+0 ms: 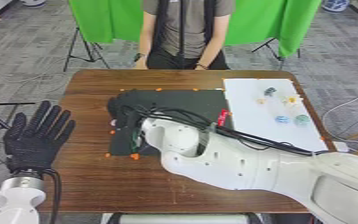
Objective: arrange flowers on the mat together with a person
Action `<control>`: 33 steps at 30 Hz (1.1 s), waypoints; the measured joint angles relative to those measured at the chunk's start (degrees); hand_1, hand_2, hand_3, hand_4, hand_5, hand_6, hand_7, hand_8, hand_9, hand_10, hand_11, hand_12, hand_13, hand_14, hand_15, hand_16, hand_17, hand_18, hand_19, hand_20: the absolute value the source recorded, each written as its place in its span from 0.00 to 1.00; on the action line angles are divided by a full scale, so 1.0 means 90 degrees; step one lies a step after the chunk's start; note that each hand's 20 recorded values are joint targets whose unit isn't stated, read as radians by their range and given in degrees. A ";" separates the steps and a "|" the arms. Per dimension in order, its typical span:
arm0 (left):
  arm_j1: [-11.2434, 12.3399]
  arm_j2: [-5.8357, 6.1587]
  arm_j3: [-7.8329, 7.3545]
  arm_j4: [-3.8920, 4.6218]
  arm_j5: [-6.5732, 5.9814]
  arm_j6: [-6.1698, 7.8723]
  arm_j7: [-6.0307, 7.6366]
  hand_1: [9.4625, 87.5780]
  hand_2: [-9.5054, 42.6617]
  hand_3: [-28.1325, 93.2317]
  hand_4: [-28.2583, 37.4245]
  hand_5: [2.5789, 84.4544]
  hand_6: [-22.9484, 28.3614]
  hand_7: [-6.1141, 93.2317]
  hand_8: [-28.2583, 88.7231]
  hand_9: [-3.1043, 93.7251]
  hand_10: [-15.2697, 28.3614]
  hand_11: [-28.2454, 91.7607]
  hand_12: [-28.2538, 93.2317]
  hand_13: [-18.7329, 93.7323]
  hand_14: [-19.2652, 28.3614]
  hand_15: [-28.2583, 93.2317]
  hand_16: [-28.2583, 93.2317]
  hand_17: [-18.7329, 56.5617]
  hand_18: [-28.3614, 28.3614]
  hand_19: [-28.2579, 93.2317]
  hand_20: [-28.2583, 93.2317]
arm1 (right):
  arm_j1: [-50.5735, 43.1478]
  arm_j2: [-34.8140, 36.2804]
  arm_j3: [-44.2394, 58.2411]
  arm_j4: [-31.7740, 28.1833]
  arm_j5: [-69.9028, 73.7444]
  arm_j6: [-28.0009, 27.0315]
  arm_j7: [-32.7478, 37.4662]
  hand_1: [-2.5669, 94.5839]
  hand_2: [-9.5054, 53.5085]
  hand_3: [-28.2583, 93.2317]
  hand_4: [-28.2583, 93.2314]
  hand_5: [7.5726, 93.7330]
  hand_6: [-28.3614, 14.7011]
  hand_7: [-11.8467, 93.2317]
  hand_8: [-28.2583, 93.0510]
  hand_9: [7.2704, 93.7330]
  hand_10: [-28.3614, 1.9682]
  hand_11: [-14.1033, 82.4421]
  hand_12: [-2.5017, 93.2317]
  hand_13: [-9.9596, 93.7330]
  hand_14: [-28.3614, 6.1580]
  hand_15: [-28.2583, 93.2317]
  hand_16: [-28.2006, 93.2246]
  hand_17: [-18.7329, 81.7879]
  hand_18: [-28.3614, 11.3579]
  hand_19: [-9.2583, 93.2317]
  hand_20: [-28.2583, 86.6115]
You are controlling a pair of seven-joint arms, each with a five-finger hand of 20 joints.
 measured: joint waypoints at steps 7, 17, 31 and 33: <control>-0.0124 0.0052 0.0090 0.0057 -0.0023 0.0004 -0.0091 0.19 0.52 0.83 0.00 0.53 0.60 0.19 0.16 0.44 0.67 0.37 0.30 0.41 0.72 0.48 0.18 0.15 0.74 0.50 0.33 | -0.0006 -0.0068 -0.0189 0.0178 -0.0239 0.0005 0.0274 0.57 0.00 0.80 0.00 0.57 0.68 0.54 0.19 0.71 0.72 0.32 0.49 0.57 0.58 0.66 0.52 0.32 0.27 0.65 0.37; -0.0170 0.0087 0.0109 0.0072 -0.0069 0.0004 -0.0121 0.19 0.52 0.84 0.00 0.52 0.60 0.19 0.16 0.44 0.67 0.37 0.30 0.41 0.72 0.48 0.18 0.15 0.74 0.50 0.33 | -0.0327 -0.0070 0.0057 0.0167 -0.0515 -0.0161 0.0326 0.51 0.00 0.88 0.00 0.56 0.68 0.40 0.09 0.60 0.56 0.40 0.25 0.54 0.52 0.68 0.42 0.30 0.26 0.66 0.34; -0.0204 0.0086 0.0172 0.0118 -0.0113 0.0001 -0.0121 0.19 0.51 0.84 0.00 0.53 0.59 0.19 0.16 0.44 0.67 0.37 0.30 0.41 0.72 0.48 0.18 0.15 0.74 0.50 0.33 | -0.0544 -0.0068 0.0260 0.0122 -0.0408 -0.0376 0.0442 0.48 0.00 0.88 0.00 0.52 0.64 0.37 0.10 0.56 0.49 0.36 0.23 0.53 0.48 0.67 0.41 0.30 0.25 0.67 0.34; -0.0182 0.0079 0.0157 0.0113 -0.0113 0.0001 -0.0112 0.19 0.51 0.84 0.00 0.53 0.60 0.19 0.16 0.44 0.67 0.37 0.30 0.41 0.72 0.47 0.18 0.15 0.74 0.50 0.33 | -0.0697 -0.0062 0.0515 0.0058 -0.0443 -0.0393 0.0422 0.47 0.00 0.88 0.00 0.49 0.63 0.36 0.10 0.54 0.47 0.35 0.23 0.52 0.47 0.67 0.41 0.30 0.25 0.67 0.33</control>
